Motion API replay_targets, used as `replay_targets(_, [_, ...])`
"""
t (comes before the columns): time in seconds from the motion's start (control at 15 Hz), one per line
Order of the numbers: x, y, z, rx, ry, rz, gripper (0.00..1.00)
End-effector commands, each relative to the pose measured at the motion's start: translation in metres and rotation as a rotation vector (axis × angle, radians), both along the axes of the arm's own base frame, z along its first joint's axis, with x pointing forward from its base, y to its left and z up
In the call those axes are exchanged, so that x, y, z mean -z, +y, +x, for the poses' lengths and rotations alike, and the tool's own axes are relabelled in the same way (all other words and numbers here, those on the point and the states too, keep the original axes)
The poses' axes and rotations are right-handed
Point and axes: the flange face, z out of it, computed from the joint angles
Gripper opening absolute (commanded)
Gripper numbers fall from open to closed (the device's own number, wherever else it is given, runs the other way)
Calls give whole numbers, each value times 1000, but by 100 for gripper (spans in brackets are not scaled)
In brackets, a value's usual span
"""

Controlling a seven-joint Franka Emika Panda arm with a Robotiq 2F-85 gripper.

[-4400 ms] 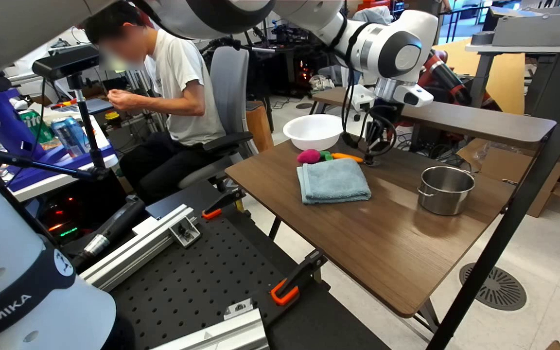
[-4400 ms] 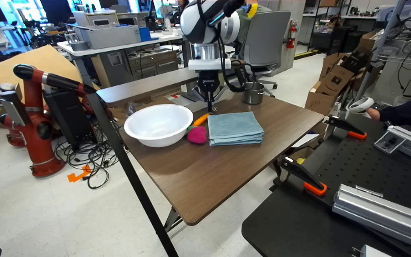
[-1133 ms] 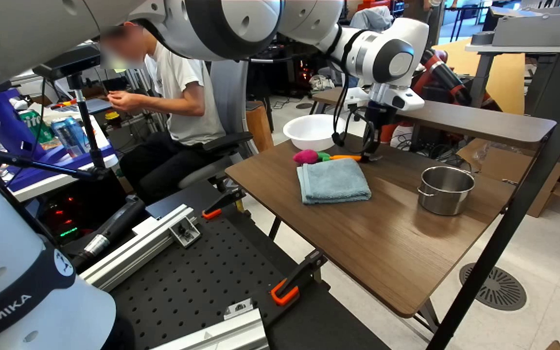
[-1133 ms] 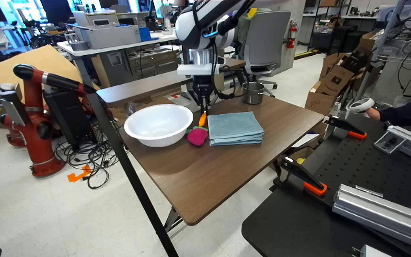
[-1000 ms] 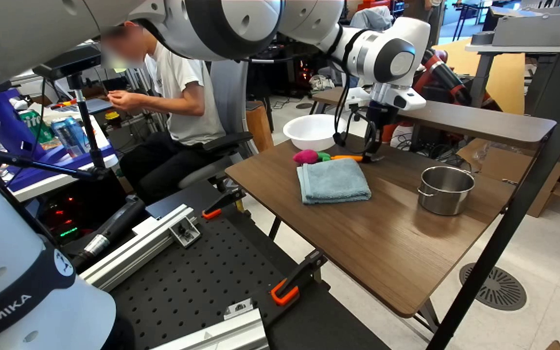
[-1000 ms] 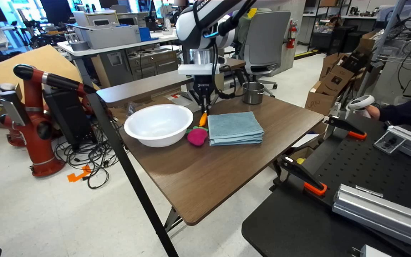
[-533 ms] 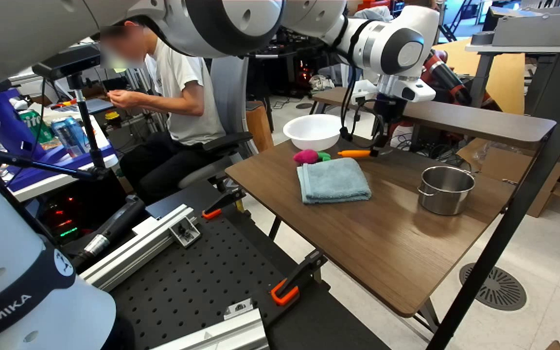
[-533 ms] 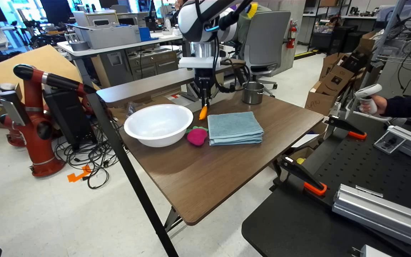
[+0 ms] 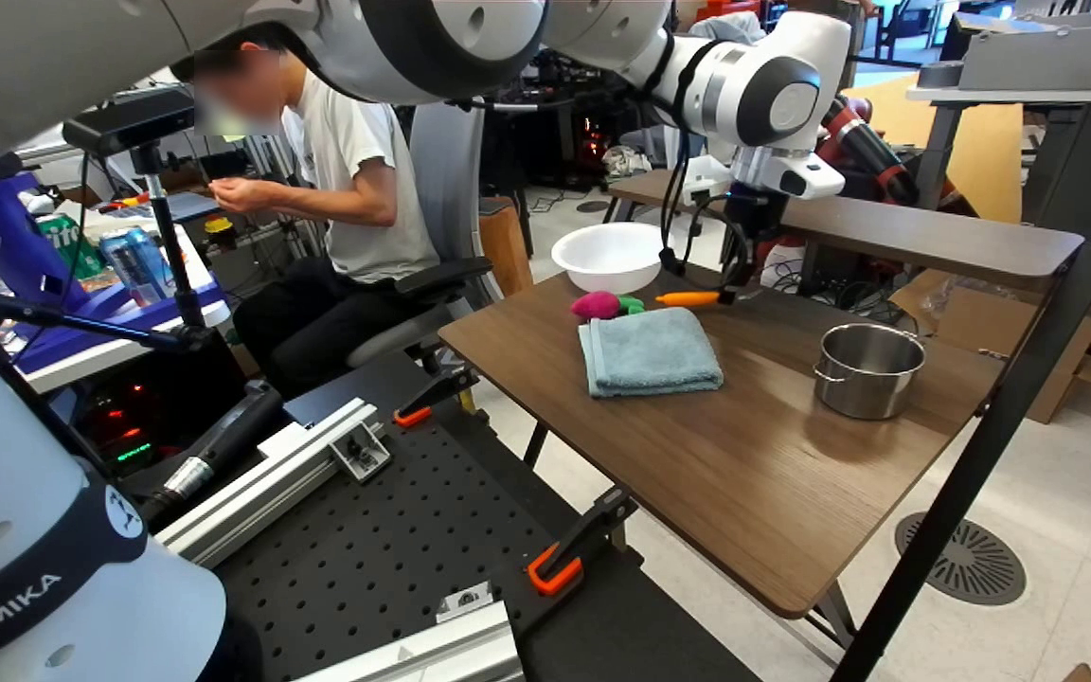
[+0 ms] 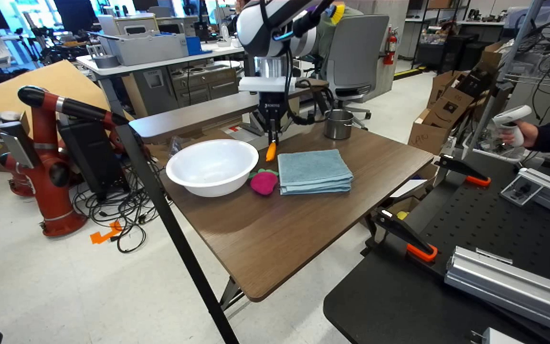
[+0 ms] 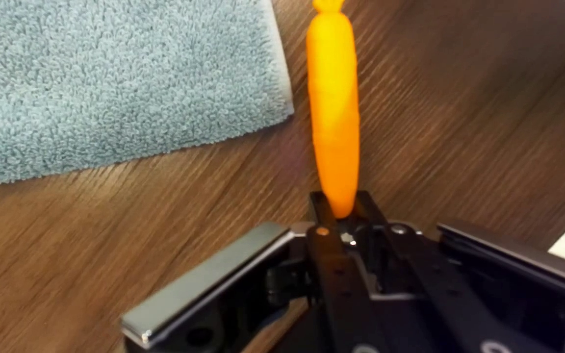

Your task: Move the fork away from the bowl

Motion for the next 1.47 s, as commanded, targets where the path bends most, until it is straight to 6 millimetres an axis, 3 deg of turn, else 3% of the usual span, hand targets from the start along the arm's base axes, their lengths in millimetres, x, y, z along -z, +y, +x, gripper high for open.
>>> replay_targets(0.0, [-3, 2, -6, -18, -14, 21, 4])
replay_targets(0.33, [23, 15, -21, -64, 23, 34, 4])
replay_targets(0.87, [4, 17, -31, -84, -12, 33, 4])
replay_targets(1.13, [-22, 19, -38, -85, -52, 28, 4])
replay_targets(1.4, [-44, 16, -58, -97, -80, 23, 4])
